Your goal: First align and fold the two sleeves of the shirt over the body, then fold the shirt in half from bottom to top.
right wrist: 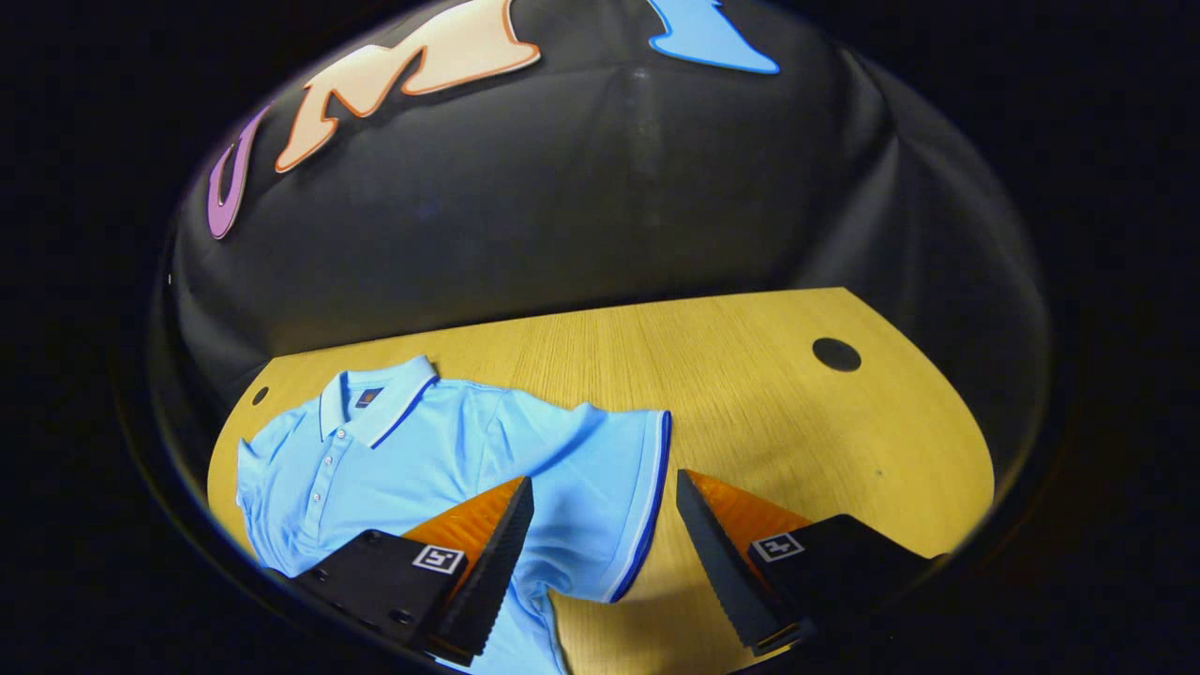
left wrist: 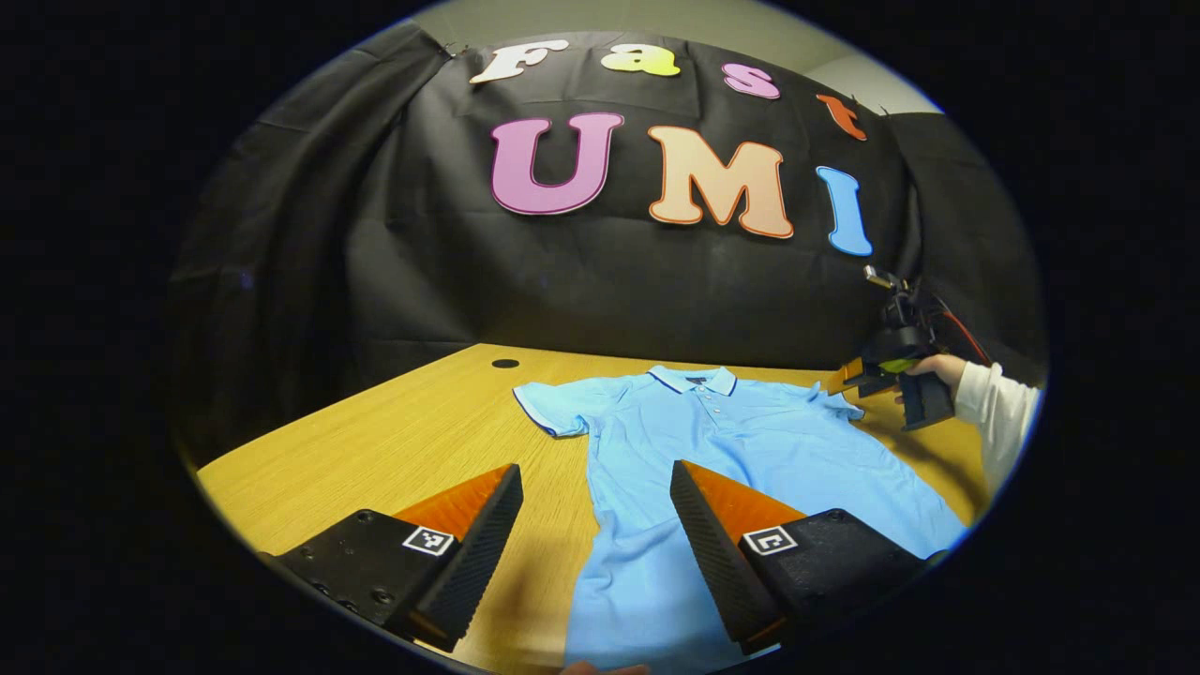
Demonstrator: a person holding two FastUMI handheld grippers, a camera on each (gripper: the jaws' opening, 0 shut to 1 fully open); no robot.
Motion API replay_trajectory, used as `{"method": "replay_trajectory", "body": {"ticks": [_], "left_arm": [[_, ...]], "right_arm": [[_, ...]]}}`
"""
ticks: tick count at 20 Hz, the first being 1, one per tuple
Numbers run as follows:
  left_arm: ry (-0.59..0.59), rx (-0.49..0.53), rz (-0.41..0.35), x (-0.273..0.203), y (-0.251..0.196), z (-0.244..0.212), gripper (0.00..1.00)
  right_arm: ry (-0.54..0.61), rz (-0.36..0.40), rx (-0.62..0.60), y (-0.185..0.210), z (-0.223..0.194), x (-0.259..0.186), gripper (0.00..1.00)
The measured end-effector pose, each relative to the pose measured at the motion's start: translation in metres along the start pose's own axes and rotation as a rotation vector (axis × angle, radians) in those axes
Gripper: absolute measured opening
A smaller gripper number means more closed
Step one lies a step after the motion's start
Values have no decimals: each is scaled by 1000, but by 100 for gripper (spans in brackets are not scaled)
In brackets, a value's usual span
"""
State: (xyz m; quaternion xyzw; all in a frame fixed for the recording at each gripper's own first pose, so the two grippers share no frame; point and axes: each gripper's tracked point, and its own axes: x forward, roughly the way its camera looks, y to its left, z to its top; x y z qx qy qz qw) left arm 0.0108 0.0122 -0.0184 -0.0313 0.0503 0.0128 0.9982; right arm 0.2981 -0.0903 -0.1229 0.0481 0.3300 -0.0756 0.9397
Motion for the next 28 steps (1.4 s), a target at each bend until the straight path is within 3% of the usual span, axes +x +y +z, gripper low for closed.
{"method": "replay_trajectory", "body": {"ticks": [5, 6, 11, 14, 16, 21, 24, 28], "left_arm": [[19, 25, -6, 1, -4, -4, 95], [22, 27, -5, 1, -3, -4, 96], [22, 37, -6, 1, -5, -4, 95], [19, 58, -7, 1, -7, -4, 95], [18, 69, -5, 0, -7, -4, 95], [14, 78, -6, -1, -8, -4, 95], [16, 76, -3, 0, -7, -5, 96], [6, 79, -5, -2, -7, -2, 96]], "right_arm": [[8, 0, 24, -6, -4, 10, 87], [2, -6, 15, -7, -5, 12, 72], [-28, -26, -68, -11, -4, 13, 43], [-46, -32, -114, -7, -4, 12, 16], [-56, -39, -139, -5, -3, 12, 9], [-119, 0, -114, 14, 22, -7, 9], [-199, 131, -129, 59, 41, -35, 9], [-180, 281, -161, 116, 18, -56, 9]]}}
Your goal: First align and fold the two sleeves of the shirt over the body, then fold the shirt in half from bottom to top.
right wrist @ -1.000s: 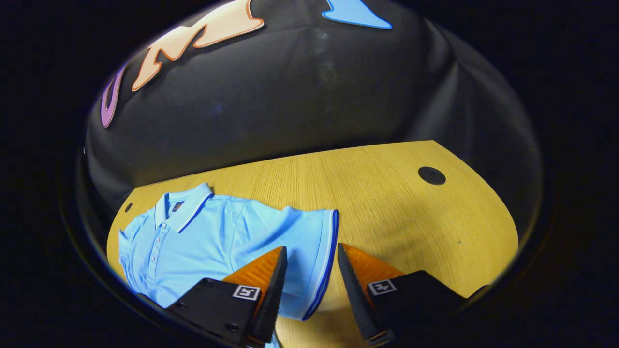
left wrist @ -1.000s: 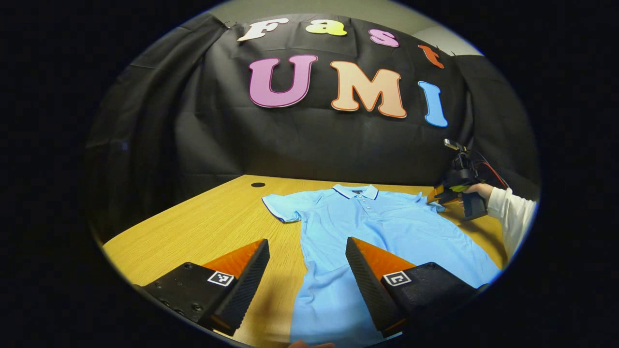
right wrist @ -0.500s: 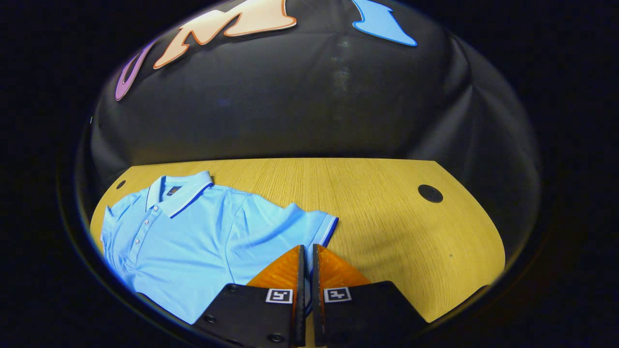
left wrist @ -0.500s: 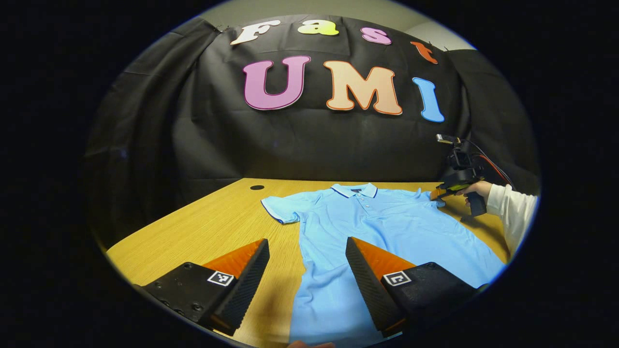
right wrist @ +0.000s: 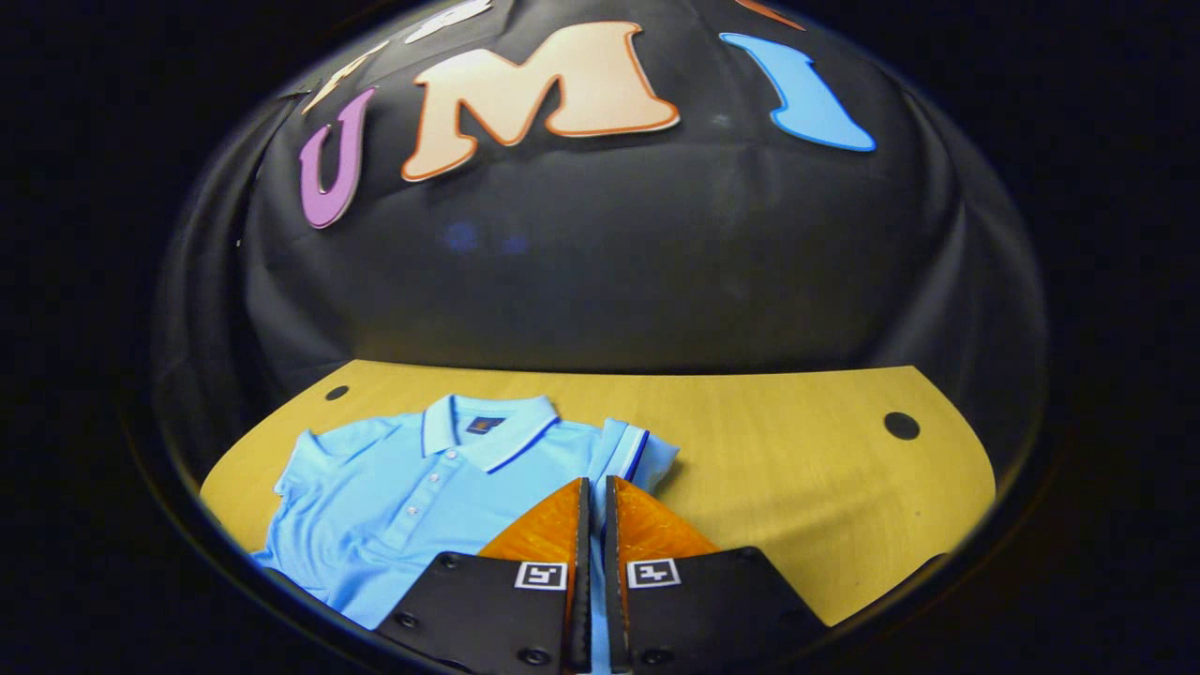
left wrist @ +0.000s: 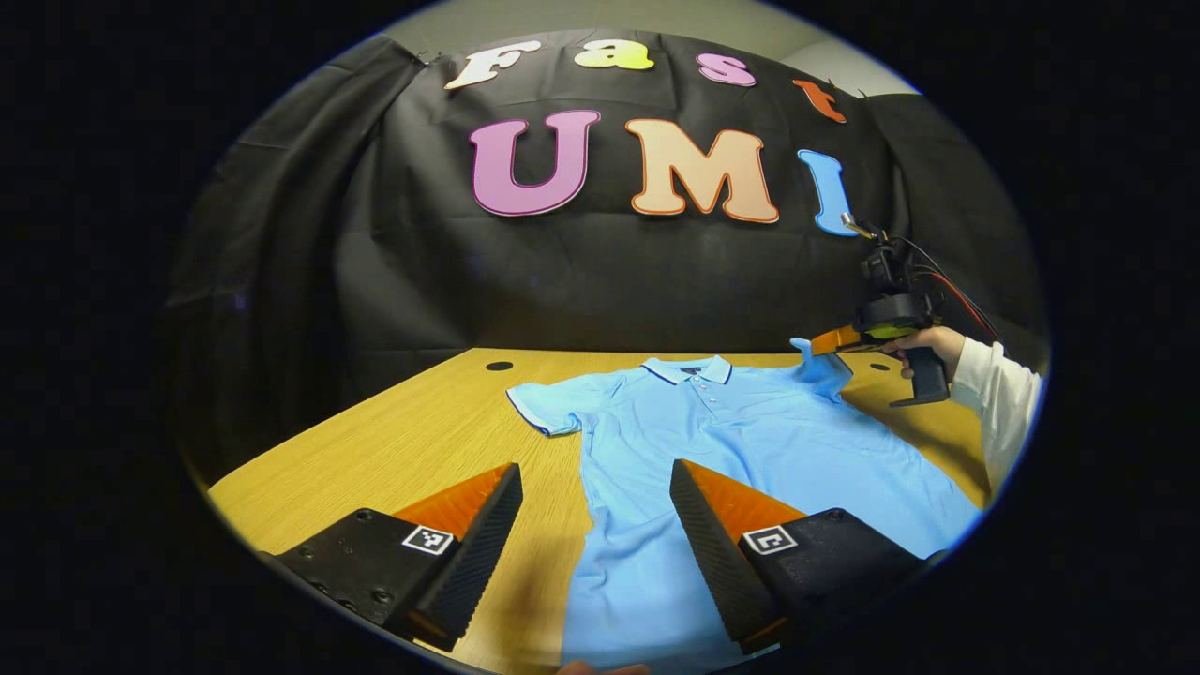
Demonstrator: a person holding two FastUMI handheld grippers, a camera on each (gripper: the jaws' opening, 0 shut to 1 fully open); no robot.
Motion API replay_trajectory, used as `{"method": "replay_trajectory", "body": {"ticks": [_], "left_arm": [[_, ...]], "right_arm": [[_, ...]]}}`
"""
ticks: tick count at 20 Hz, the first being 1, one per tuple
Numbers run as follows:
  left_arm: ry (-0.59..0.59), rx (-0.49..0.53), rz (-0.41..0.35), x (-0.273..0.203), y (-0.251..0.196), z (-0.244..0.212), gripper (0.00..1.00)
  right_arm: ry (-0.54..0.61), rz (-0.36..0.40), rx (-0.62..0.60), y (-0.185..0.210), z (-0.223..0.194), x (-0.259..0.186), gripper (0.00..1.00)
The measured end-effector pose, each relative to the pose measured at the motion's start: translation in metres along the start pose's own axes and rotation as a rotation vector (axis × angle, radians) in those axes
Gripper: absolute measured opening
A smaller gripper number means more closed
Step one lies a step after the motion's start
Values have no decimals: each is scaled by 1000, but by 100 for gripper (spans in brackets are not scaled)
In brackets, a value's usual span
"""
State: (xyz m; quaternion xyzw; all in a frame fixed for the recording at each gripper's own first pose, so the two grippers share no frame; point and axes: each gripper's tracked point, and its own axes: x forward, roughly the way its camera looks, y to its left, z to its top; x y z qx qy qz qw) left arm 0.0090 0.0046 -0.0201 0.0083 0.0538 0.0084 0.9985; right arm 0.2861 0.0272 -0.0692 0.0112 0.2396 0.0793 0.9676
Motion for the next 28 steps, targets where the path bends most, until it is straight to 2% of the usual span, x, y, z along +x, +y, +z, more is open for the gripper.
{"method": "replay_trajectory", "body": {"ticks": [2, 8, 9, 13, 14, 15, 16, 17, 20, 22, 24, 28], "left_arm": [[-2, -1, 0, 0, 1, 0, 96], [-6, 0, -2, 0, 1, 1, 95], [-6, -1, -1, 0, 0, 1, 95], [-15, -15, 13, -1, 5, 3, 95], [-16, -20, 13, -1, 5, 3, 96], [-19, -26, 10, -1, 5, 5, 96], [-19, -33, 5, -1, 6, 4, 95], [-18, -41, -2, 0, 5, 5, 95], [4, -72, -33, 2, 5, 2, 95], [25, -83, -39, 6, 7, 2, 95], [37, -80, -46, 12, 11, 9, 95], [82, -114, -123, 31, 9, 21, 95]], "right_arm": [[22, 65, -3, 24, -13, 1, 9], [97, 154, -16, 54, -49, 5, 13], [113, 169, -7, 57, -52, 3, 12], [128, 211, -41, 67, -55, -11, 43], [115, 218, -55, 70, -51, -17, 63], [100, 220, -60, 74, -48, -23, 67], [88, 237, -61, 79, -47, -31, 92], [80, 244, -65, 81, -45, -41, 100], [31, 231, -104, 77, -41, -73, 95], [-11, 224, -111, 73, -38, -100, 98], [-55, 227, -91, 69, -35, -132, 98], [-142, 210, -23, 48, -38, -189, 98]]}}
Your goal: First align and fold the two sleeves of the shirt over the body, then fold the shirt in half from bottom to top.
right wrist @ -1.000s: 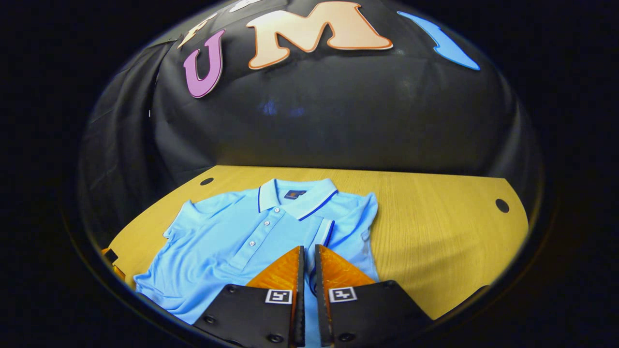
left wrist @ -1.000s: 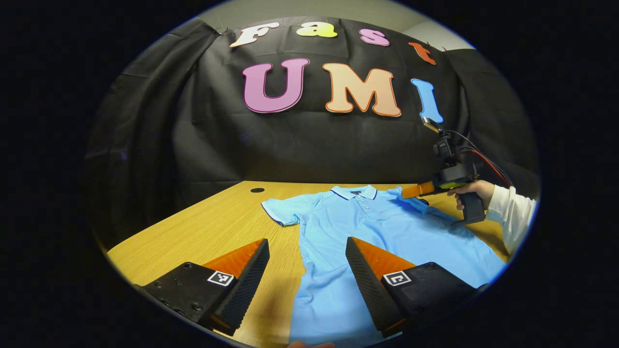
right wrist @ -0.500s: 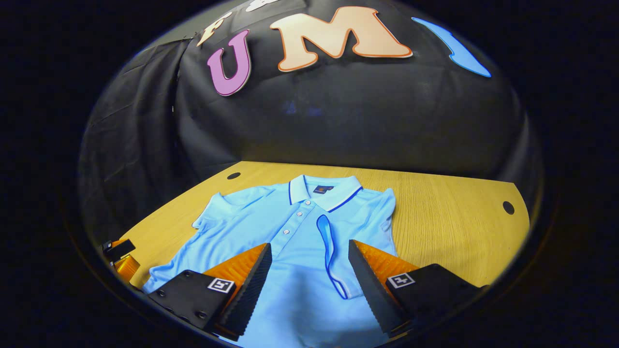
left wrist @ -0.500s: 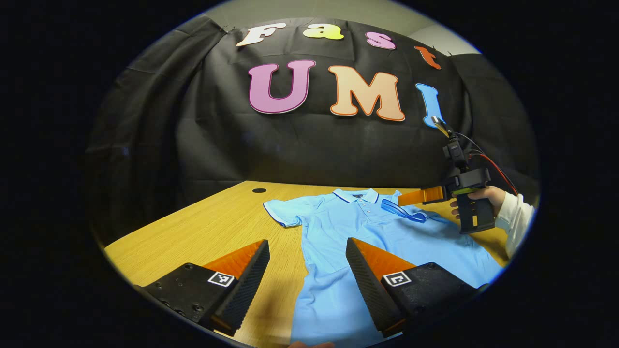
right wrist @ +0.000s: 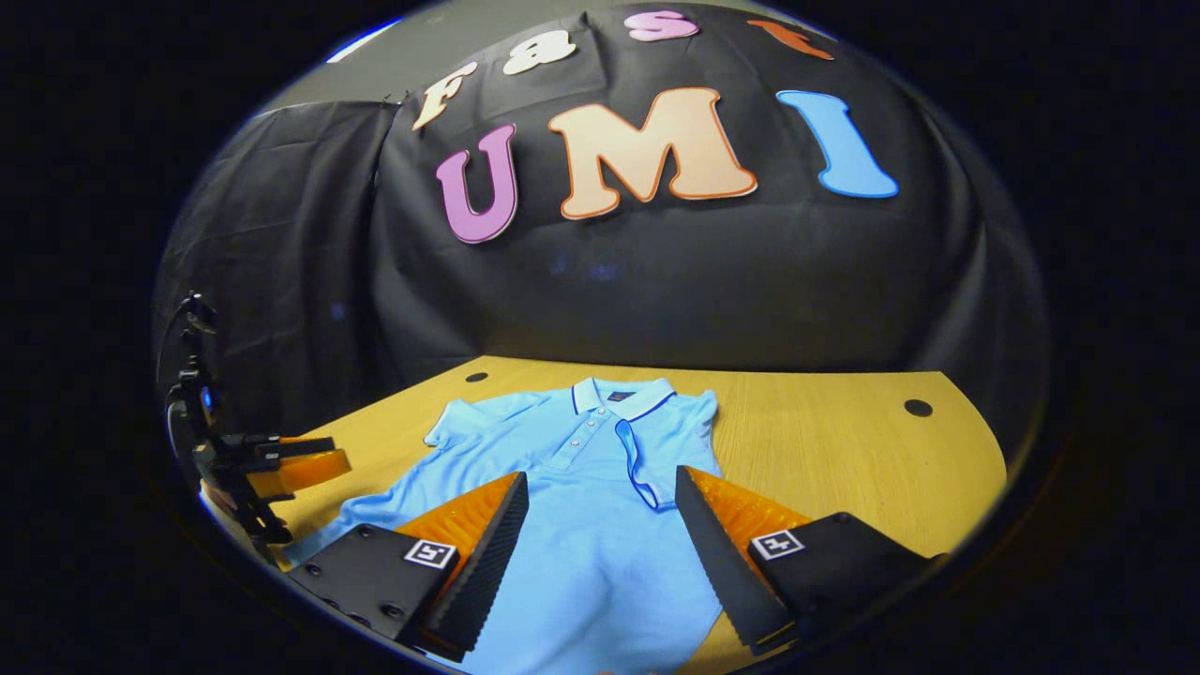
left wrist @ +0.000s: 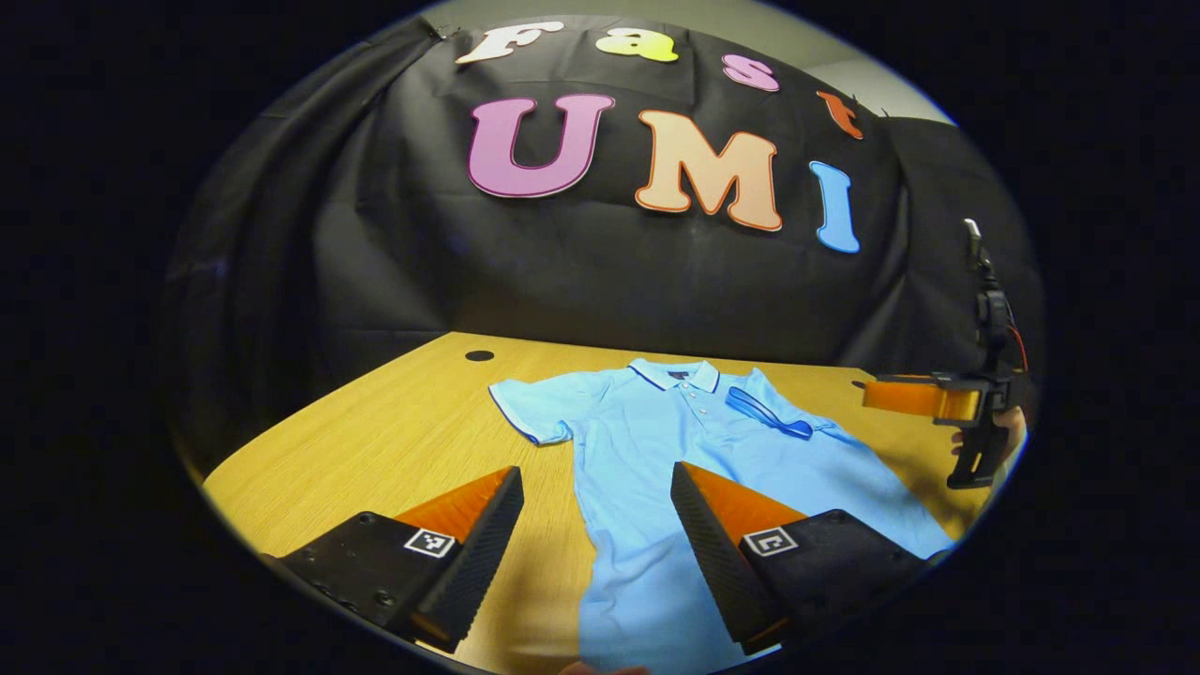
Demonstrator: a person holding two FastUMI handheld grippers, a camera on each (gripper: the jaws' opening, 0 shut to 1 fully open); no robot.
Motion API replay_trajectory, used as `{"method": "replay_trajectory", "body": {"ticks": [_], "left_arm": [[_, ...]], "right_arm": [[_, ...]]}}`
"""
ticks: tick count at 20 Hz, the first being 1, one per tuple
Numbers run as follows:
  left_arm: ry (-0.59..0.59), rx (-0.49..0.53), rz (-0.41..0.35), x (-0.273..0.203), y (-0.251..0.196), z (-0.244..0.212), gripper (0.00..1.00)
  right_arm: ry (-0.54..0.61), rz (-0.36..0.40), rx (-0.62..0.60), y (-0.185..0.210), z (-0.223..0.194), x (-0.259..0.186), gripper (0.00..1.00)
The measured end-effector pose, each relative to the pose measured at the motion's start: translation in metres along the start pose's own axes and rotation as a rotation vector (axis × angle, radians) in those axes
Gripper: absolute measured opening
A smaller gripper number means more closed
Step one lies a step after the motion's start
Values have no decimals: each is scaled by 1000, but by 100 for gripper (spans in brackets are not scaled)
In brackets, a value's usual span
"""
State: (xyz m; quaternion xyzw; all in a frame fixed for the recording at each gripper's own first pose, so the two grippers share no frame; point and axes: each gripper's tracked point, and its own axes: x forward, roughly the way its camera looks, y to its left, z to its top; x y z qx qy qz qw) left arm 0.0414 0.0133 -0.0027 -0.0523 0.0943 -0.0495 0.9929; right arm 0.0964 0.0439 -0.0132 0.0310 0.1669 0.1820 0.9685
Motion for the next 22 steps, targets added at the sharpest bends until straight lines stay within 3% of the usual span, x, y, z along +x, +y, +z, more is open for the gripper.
{"method": "replay_trajectory", "body": {"ticks": [6, 12, 16, 22], "left_arm": [[83, -37, 7, 46, 24, 24, 95], [221, -156, 2, 106, 50, 38, 94], [267, -92, 84, 145, 86, 34, 94], [357, -26, 120, 183, 102, 7, 93]], "right_arm": [[-88, -167, 38, -44, -14, -71, 98], [-136, -231, 90, -47, -31, -116, 98], [-154, -249, 118, -44, -35, -135, 98], [-141, -336, 97, -55, -46, -155, 98]]}}
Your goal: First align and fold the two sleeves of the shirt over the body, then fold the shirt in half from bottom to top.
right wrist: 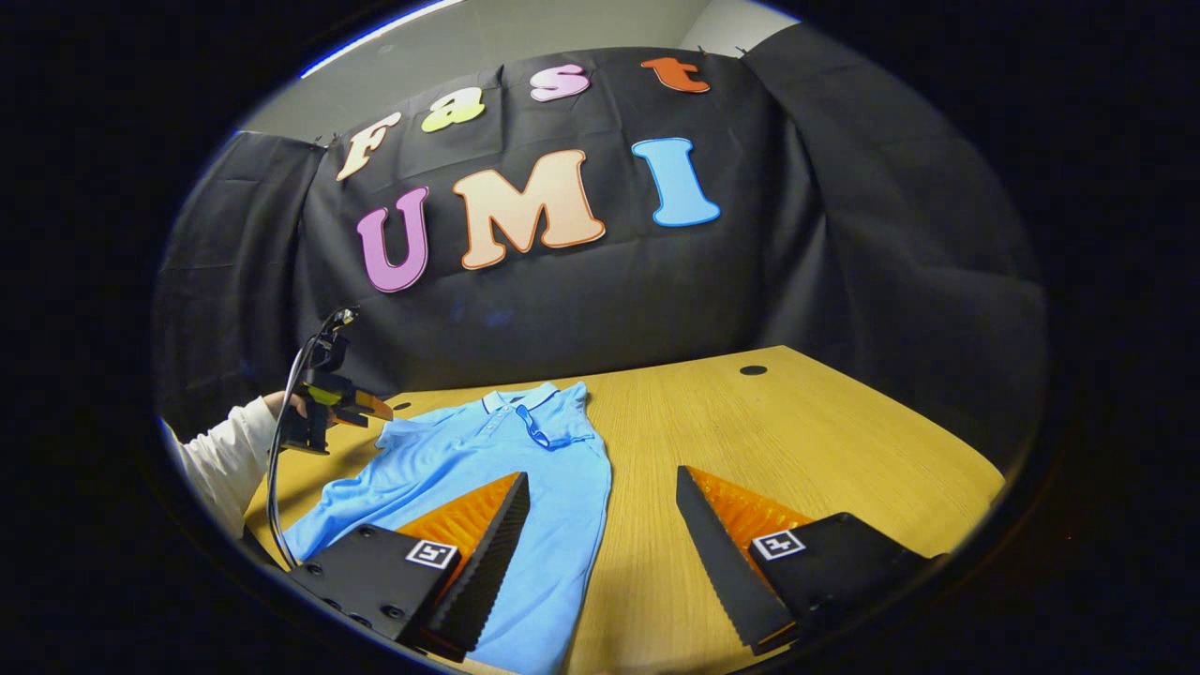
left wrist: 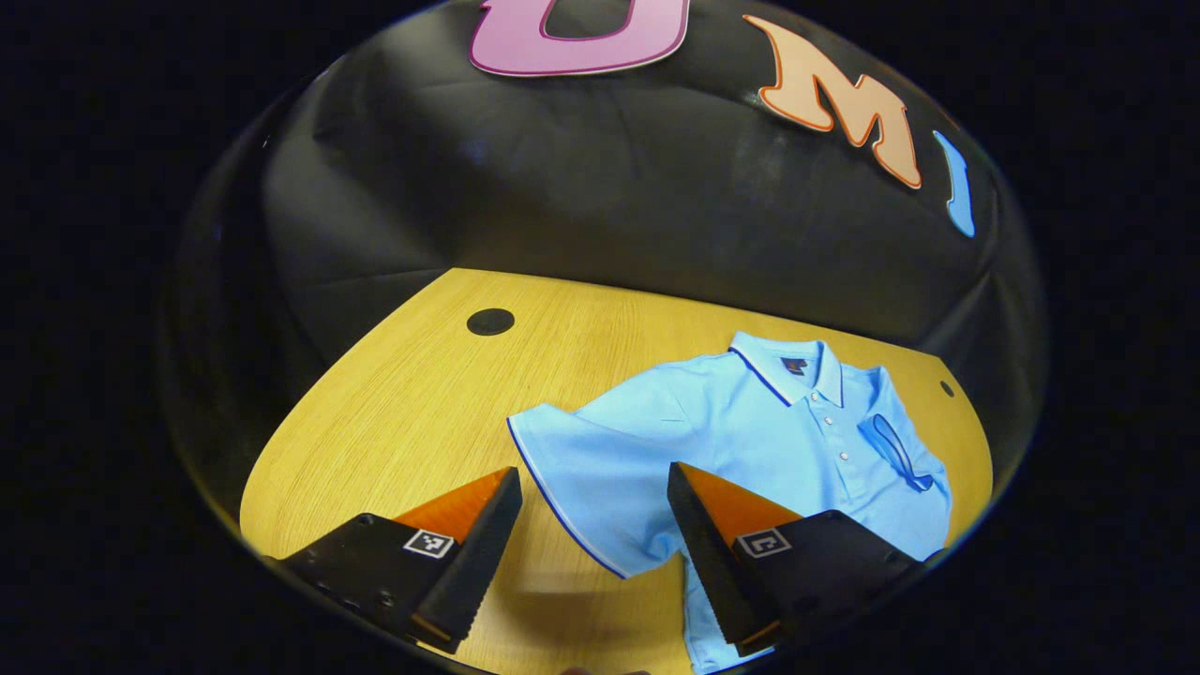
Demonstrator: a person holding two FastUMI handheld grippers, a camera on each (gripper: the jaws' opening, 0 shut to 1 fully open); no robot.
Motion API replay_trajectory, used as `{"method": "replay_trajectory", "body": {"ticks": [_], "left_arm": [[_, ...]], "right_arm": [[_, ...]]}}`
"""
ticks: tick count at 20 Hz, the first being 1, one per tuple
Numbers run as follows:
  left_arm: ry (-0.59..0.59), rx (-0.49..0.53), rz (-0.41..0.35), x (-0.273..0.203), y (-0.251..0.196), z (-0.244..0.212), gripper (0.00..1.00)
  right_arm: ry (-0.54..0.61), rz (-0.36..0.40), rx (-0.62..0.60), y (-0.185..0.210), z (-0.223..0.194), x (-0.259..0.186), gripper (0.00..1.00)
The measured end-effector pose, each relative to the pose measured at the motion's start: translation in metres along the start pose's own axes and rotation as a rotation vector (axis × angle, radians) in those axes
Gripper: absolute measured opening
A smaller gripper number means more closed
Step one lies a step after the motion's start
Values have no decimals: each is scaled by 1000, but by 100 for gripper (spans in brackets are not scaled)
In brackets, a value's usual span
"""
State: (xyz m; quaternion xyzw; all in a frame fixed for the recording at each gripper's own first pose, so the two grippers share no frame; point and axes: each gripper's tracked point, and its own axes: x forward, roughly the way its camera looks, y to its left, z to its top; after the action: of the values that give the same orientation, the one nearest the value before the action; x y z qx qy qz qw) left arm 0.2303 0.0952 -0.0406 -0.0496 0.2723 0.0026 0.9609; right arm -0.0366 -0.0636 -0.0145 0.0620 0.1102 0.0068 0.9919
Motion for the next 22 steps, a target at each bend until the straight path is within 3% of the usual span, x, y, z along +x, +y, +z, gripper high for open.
{"method": "replay_trajectory", "body": {"ticks": [10, 12, 14, 15, 16, 17, 18, 19, 22], "left_arm": [[52, 33, 10, 23, 4, -18, 84], [59, 49, 30, 23, 11, -20, 75], [51, 53, 8, 27, 8, -18, 54], [45, 50, 4, 25, 7, -18, 49], [37, 43, -2, 27, 6, -17, 40], [35, 38, -11, 25, 5, -18, 20], [34, 33, -16, 26, 3, -17, 13], [29, 29, -20, 26, 3, -17, 6], [16, 31, -17, 25, 3, -12, 0]], "right_arm": [[-11, -25, 3, -11, 2, -2, 98], [-7, -25, 10, -11, -1, -2, 98], [-6, -22, 19, -11, -1, -2, 98], [-4, -24, 21, -11, -2, -2, 98], [-3, -26, 20, -13, -3, -2, 98], [-3, -27, 19, -13, -3, -2, 98], [-3, -27, 17, -13, -4, -3, 94], [-2, -28, 15, -13, -5, -3, 98], [-3, -37, 13, -16, -5, -8, 98]]}}
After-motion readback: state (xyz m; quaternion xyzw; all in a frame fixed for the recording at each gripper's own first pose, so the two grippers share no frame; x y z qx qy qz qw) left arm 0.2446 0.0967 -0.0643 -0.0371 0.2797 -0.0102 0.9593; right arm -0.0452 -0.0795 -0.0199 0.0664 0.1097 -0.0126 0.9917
